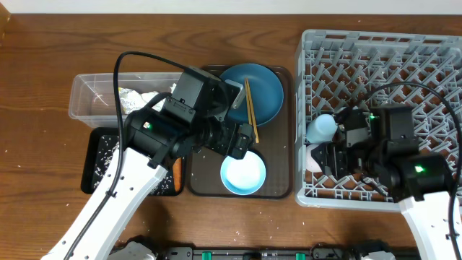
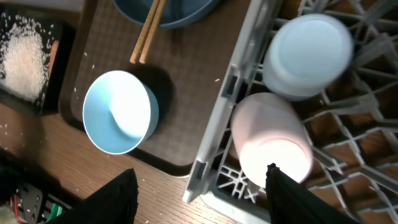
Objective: Sort waste into correct bins and load items into the dishwasher rack
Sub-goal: 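Raise the right gripper out of the rack toward the brown tray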
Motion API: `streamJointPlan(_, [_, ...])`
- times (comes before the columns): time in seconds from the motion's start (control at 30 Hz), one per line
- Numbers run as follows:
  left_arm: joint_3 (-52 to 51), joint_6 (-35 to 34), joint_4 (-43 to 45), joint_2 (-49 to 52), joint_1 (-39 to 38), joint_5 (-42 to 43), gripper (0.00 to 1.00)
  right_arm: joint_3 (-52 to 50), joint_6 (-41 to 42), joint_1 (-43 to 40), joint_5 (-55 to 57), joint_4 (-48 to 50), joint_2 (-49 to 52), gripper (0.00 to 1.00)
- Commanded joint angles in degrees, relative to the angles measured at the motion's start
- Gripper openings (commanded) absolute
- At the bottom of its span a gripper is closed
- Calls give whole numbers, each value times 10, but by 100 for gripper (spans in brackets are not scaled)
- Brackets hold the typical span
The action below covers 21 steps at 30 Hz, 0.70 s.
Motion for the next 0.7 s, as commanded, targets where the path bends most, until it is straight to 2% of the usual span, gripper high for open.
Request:
streamJointPlan(0.0, [0,4,-2,1,0,-5,96,2,8,26,-2,9,22,62])
streamJointPlan(0.37, [0,4,-2,1,0,-5,96,2,94,69,108,-4,111,62])
streamJointPlan(0.67, [0,4,-2,1,0,-5,96,-5,107,71,110,3,168,65])
